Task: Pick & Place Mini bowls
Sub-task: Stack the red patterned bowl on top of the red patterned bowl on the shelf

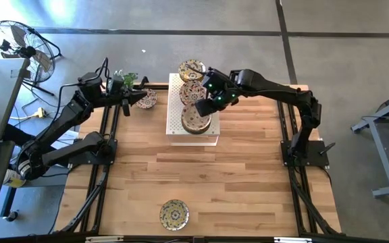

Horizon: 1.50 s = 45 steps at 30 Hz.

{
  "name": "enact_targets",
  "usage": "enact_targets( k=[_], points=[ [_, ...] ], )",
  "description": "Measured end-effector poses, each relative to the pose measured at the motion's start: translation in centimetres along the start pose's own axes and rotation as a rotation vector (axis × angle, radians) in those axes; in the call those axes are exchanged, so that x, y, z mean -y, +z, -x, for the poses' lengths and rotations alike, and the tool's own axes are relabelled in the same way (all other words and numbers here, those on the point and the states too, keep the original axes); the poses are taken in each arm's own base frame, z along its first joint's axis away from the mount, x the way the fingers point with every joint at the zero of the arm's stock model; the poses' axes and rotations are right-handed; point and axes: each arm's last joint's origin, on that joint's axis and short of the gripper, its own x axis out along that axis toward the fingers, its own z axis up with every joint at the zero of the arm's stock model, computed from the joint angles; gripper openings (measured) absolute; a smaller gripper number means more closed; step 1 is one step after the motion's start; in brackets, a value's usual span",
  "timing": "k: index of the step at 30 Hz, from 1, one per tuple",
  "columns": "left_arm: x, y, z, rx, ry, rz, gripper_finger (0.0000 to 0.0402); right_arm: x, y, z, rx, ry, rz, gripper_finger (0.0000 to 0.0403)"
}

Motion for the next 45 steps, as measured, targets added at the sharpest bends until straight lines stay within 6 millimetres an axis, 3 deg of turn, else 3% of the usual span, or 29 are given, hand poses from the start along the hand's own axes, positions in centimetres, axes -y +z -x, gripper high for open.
enact_targets(
  k=[17,30,41,45],
  points=[
    [0.0,0.0,0.0,-0.007,-0.011,-0.001,0.0,-0.4,0.1,0.5,-0.015,0.062,-0.025,0.0081],
    [0.0,0.0,0.0,-0.007,-0.012,-0.009,0.0,-0.4,0.1,0.5,-0.008,0.064,-0.026,0.002],
    [0.0,-0.1,0.0,-0.007,-0.01,-0.027,0.0,-0.5,0.2,0.7,0.004,0.075,0.012,0.0134],
    [-0.1,-0.1,0.0,-0.006,0.012,-0.026,0.0,-0.7,0.2,2.3,0.07,0.121,0.073,0.0166]
  ],
)
